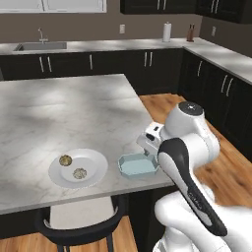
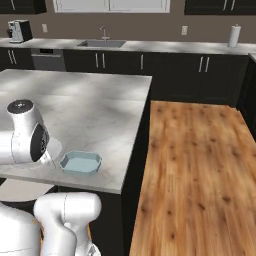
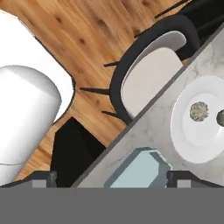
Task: Place two dumplings into each of the tupperware containers and then place the containers in the fridge.
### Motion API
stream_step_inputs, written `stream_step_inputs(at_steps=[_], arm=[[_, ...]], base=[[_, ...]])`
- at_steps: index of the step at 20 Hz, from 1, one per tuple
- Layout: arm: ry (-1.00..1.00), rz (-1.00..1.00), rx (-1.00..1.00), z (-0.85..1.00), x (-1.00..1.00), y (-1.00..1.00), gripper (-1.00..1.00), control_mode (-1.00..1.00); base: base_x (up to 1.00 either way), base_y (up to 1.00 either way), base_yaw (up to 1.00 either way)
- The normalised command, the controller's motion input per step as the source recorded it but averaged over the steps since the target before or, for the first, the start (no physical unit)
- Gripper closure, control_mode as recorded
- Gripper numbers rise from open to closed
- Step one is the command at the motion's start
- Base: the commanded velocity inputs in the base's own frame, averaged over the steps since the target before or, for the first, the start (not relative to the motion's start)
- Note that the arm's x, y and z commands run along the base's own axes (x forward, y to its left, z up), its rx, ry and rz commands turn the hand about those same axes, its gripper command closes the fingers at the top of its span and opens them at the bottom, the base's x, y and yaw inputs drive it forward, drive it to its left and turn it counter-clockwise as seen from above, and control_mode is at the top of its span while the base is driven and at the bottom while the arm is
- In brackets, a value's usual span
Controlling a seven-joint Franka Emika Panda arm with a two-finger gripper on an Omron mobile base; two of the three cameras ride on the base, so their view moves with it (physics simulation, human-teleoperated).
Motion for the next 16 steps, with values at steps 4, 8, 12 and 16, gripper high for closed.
stream_step_inputs(at_steps=[4, 8, 12, 16], arm=[[-0.09, 0.72, -0.15, 0.37, 0.06, 0.54, -1.0, -1.0], [-0.15, 0.48, -0.29, 0.49, 0.0, 0.98, -1.0, -1.0], [-0.07, 0.41, -0.32, 0.15, 0.05, 1.0, -1.0, -1.0], [0.0, 0.22, -0.26, -0.21, 0.27, 0.82, -1.0, -1.0]], base=[[0.0, 0.0, 0.0], [0.0, 0.0, 0.0], [0.0, 0.0, 0.0], [0.0, 0.0, 0.0]])
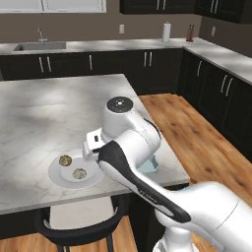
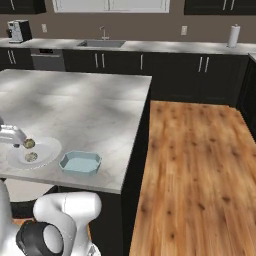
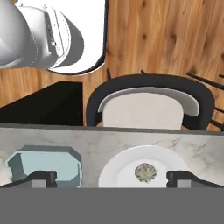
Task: Place two dumplings into each of the tupperware containers and then place the containers in the fridge.
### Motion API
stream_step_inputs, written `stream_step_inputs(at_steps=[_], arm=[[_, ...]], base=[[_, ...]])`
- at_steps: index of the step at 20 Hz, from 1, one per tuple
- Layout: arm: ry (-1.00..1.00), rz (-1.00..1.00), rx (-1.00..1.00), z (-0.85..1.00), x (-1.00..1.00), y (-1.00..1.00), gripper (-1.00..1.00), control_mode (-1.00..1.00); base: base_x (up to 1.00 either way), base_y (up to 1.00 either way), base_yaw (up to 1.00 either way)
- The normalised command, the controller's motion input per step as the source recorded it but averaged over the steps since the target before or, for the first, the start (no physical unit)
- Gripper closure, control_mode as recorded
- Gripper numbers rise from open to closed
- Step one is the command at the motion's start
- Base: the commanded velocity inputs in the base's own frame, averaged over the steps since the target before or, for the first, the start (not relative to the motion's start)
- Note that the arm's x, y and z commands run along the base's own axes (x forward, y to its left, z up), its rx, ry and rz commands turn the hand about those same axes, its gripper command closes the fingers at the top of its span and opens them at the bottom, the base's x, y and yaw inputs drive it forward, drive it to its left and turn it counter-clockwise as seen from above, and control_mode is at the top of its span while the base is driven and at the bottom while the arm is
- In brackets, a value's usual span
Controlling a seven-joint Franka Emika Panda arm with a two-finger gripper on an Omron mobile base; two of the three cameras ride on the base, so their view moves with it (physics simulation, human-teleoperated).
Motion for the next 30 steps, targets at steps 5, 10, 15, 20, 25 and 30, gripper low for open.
stream_step_inputs(at_steps=[5, 10, 15, 20, 25, 30], arm=[[0.0, 0.0, 0.01, -0.64, 0.36, 0.1, -1.0, -1.0], [-0.03, 0.0, 0.1, -0.74, 0.52, 0.08, -1.0, -1.0], [-0.11, 0.0, 0.18, -0.77, 0.43, 0.23, -1.0, -1.0], [0.08, 0.0, -0.1, -0.3, 0.48, 0.7, -1.0, -1.0], [0.24, 0.0, -0.22, 0.0, 0.56, 0.56, -1.0, -1.0], [0.08, 0.0, -0.02, -0.29, 0.59, 0.03, -1.0, -1.0]], base=[[0.0, 0.0, 0.0], [0.0, 0.0, 0.0], [0.0, 0.0, 0.0], [0.0, 0.0, 0.0], [0.0, 0.0, 0.0], [0.0, 0.0, 0.0]])
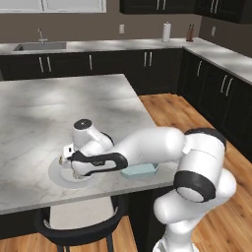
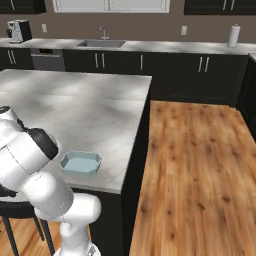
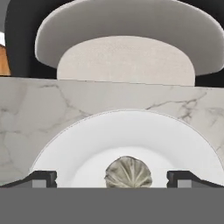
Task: Place two dumplings into each of the tupperware containers and then place the containers in the fridge.
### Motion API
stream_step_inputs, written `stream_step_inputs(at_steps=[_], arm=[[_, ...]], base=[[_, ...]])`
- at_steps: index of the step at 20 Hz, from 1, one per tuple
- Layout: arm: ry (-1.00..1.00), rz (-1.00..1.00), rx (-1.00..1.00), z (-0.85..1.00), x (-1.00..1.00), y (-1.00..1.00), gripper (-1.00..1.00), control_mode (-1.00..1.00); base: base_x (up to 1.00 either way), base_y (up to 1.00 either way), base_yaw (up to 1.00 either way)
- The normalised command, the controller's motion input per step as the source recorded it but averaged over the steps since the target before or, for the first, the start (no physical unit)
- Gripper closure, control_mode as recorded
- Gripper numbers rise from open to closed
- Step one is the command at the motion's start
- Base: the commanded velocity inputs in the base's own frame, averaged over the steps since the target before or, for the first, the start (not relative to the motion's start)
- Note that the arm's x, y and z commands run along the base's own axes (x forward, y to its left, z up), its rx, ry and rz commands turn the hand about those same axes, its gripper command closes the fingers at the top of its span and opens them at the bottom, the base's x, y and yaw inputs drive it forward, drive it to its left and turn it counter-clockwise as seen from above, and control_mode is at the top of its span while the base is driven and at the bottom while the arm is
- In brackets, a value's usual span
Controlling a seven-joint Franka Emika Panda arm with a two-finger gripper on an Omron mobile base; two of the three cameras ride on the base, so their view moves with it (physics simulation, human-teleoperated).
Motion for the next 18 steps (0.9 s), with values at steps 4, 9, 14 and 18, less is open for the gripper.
stream_step_inputs(at_steps=[4, 9, 14, 18], arm=[[-0.06, 0.0, 0.02, -0.56, 0.1, 0.0, -1.0, -1.0], [-0.12, 0.0, 0.09, -0.45, 0.08, 0.0, -1.0, -1.0], [-0.06, 0.0, 0.12, -0.45, 0.22, -0.04, -1.0, -1.0], [0.0, 0.0, 0.0, -0.09, 0.3, 0.13, -1.0, -1.0]], base=[[0.0, 0.0, 0.0], [0.0, 0.0, 0.0], [0.0, 0.0, 0.0], [0.0, 0.0, 0.0]])
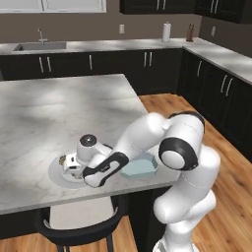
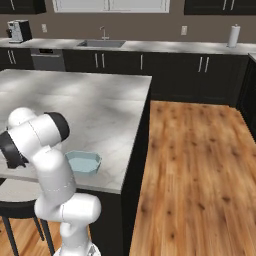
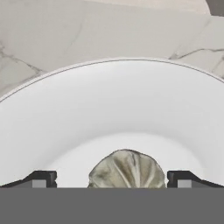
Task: Place two dumplings into each of the tupperware containers and then place the containers in the fridge.
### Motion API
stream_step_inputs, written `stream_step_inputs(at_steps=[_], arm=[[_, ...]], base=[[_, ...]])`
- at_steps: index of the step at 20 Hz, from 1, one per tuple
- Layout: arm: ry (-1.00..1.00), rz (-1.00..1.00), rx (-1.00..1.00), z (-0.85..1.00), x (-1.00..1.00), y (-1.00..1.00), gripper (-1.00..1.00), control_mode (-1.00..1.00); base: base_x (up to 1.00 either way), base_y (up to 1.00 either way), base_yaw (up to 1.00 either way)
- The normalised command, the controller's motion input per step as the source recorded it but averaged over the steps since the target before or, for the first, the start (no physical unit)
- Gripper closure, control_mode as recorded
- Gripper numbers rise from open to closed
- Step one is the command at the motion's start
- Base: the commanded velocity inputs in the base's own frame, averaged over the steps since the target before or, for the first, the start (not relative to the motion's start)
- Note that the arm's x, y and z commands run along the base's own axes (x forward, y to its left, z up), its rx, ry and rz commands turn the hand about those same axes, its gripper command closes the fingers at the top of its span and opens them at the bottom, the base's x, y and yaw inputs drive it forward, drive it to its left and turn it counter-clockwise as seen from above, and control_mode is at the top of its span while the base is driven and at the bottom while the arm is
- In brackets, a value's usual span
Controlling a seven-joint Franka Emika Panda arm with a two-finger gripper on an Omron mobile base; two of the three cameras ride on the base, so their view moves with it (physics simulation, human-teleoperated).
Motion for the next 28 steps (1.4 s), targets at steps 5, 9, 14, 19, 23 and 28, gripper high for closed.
stream_step_inputs(at_steps=[5, 9, 14, 19, 23, 28], arm=[[0.0, 0.0, -0.01, -0.05, 0.29, 0.32, -1.0, -1.0], [0.0, 0.0, -0.08, -0.29, 0.03, 0.4, -1.0, -1.0], [0.0, 0.0, -0.06, -0.54, 0.19, 0.09, -1.0, -1.0], [-0.01, -0.06, 0.06, -0.34, 0.05, -0.25, 1.0, -1.0], [-0.07, -0.18, 0.36, 0.2, -0.05, -1.0, 1.0, -1.0], [-0.06, -0.01, 0.26, 0.94, -0.45, -1.0, 1.0, -1.0]], base=[[0.0, 0.0, 0.0], [0.0, 0.0, 0.0], [0.0, 0.0, 0.0], [0.0, 0.0, 0.0], [0.0, 0.0, 0.0], [0.0, 0.0, 0.0]])
